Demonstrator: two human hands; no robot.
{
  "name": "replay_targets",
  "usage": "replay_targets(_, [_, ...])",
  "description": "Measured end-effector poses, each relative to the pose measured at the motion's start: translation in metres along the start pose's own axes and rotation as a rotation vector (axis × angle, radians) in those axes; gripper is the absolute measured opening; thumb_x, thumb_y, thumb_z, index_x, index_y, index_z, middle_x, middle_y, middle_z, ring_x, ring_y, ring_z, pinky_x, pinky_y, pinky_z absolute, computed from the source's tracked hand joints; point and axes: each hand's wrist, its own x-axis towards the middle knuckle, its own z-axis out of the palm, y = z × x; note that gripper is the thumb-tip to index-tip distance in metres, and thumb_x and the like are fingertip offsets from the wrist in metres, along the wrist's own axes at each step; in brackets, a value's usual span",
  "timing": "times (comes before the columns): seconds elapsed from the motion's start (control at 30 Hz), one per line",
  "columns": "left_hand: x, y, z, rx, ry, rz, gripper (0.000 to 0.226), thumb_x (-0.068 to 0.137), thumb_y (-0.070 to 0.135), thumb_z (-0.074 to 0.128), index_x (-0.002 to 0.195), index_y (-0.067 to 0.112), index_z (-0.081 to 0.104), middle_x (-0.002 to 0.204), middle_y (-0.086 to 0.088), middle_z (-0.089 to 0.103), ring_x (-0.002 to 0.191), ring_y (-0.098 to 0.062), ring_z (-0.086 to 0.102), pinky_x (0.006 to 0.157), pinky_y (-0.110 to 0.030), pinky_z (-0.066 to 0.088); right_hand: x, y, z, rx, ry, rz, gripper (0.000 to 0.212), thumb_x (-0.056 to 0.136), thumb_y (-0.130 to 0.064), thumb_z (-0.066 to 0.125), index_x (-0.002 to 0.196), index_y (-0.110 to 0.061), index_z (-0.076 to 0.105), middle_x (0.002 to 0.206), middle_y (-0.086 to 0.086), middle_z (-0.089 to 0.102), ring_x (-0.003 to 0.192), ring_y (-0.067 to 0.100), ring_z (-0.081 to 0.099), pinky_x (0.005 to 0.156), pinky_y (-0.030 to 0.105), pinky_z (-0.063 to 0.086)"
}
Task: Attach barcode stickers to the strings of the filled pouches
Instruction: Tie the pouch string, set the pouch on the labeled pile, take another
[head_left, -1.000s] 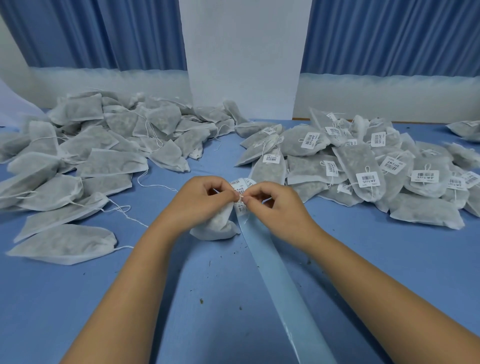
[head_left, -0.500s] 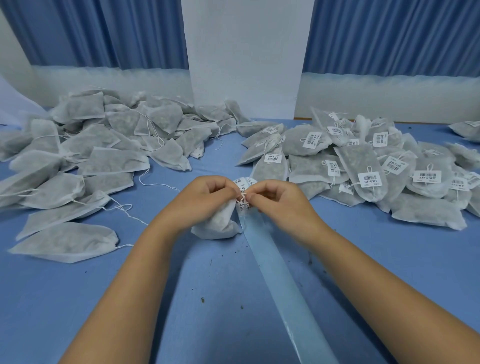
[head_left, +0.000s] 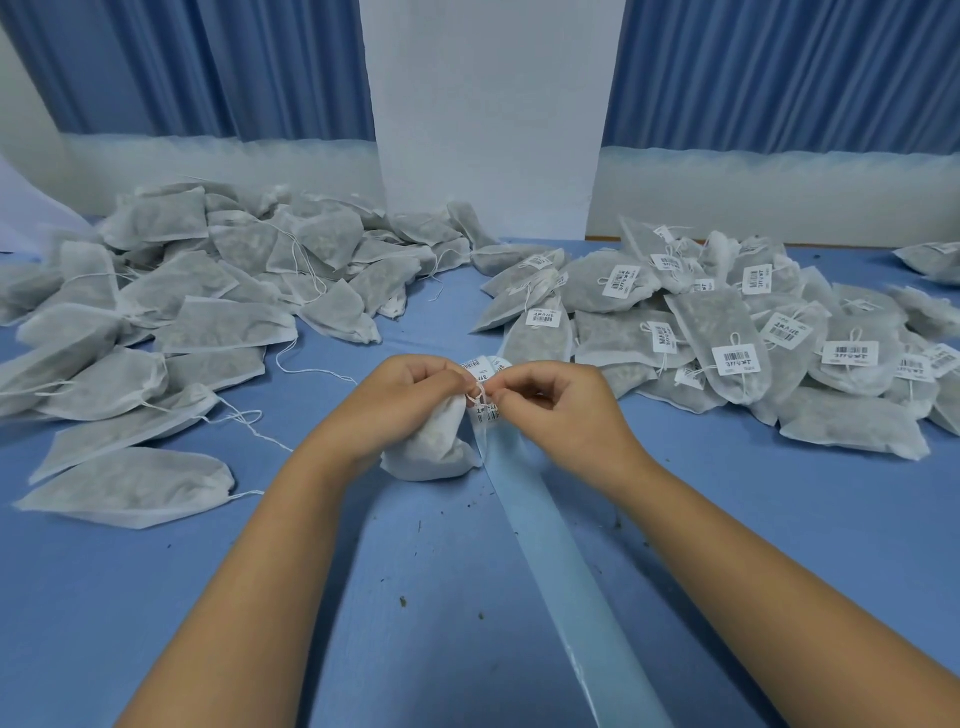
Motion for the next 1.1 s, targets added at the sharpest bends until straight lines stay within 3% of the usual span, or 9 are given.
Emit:
replay_targets(0.13, [0.002,-0.002,-0.001,0.012,-0.019,0.015,0.033,0.093,0.022,0.059,0.065,0.028,0.073,0.066,0.008,0.058,0.061,-0.005,0.048,0.058,-0.020,0.035,-0.001,-0.001,0.000,0.059,-0.033,-0.003,0.011,0.083,-0.008,0.076,0.080,-0.019,0.076,0.077,-0.010,0.075,0.070,0.000,0.067,0.066,0.010,0.048])
replay_targets(0.3, [0.004,-0.006,-0.003,0.095,-0.072,0.051,0.014,0.086,0.035,0.073,0.072,0.033,0.071,0.072,0.017,0.064,0.064,0.003,0.054,0.062,-0.013,0.039,0.001,-0.001,-0.001,0.055,-0.008,0.000,0.016,0.084,-0.005,0.074,0.078,-0.020,0.075,0.074,-0.012,0.074,0.068,-0.003,0.065,0.065,0.009,0.046])
replay_targets(0.4, [0.005,-0.009,-0.003,0.170,-0.110,0.085,0.013,0.076,0.035,0.082,0.080,0.028,0.072,0.085,0.014,0.069,0.074,0.003,0.058,0.076,-0.021,0.042,0.003,-0.002,-0.002,0.077,0.007,-0.003,0.022,0.085,-0.001,0.071,0.076,-0.021,0.074,0.073,-0.011,0.074,0.068,-0.002,0.066,0.066,0.010,0.047])
replay_targets(0.53, [0.004,-0.007,0.000,0.218,-0.091,0.086,0.009,0.080,0.036,0.078,0.073,0.034,0.074,0.068,0.022,0.063,0.068,0.008,0.055,0.072,-0.021,0.040,0.004,-0.003,-0.001,0.102,0.026,0.006,0.020,0.085,-0.002,0.071,0.077,-0.020,0.074,0.074,-0.010,0.074,0.070,0.000,0.067,0.069,0.012,0.050])
replay_targets(0.7, [0.004,-0.007,0.000,0.211,-0.081,0.114,0.020,0.085,0.031,0.074,0.066,0.035,0.073,0.061,0.021,0.059,0.061,0.006,0.051,0.065,-0.018,0.037,0.006,0.001,0.000,0.137,0.079,0.062,0.012,0.088,-0.006,0.069,0.082,-0.017,0.071,0.076,-0.007,0.072,0.074,0.006,0.064,0.080,0.027,0.055])
replay_targets(0.93, [0.005,-0.010,0.004,0.215,-0.069,0.205,0.017,0.089,0.022,0.070,0.075,0.012,0.068,0.059,0.017,0.054,0.059,-0.001,0.047,0.057,-0.009,0.037,0.007,0.001,0.000,0.225,0.118,0.143,0.010,0.099,-0.010,0.051,0.090,-0.015,0.053,0.062,-0.007,0.068,0.063,0.004,0.063,0.060,0.016,0.050])
replay_targets(1.03, [0.003,-0.010,0.005,0.265,-0.087,0.284,0.017,0.094,0.021,0.064,0.078,0.019,0.065,0.066,0.015,0.064,0.065,-0.001,0.055,0.065,-0.014,0.042,0.008,0.000,-0.001,0.256,0.186,0.200,0.010,0.099,-0.011,0.049,0.092,-0.016,0.053,0.061,-0.008,0.065,0.063,0.008,0.064,0.055,0.017,0.049])
replay_targets(1.1, [0.002,-0.010,0.007,0.324,-0.078,0.325,0.019,0.095,0.021,0.061,0.077,0.026,0.061,0.067,0.014,0.060,0.066,-0.004,0.052,0.064,-0.019,0.040,0.008,0.000,-0.002,0.287,0.228,0.235,0.010,0.099,-0.010,0.048,0.093,-0.015,0.052,0.064,-0.006,0.064,0.062,0.008,0.064,0.053,0.017,0.047])
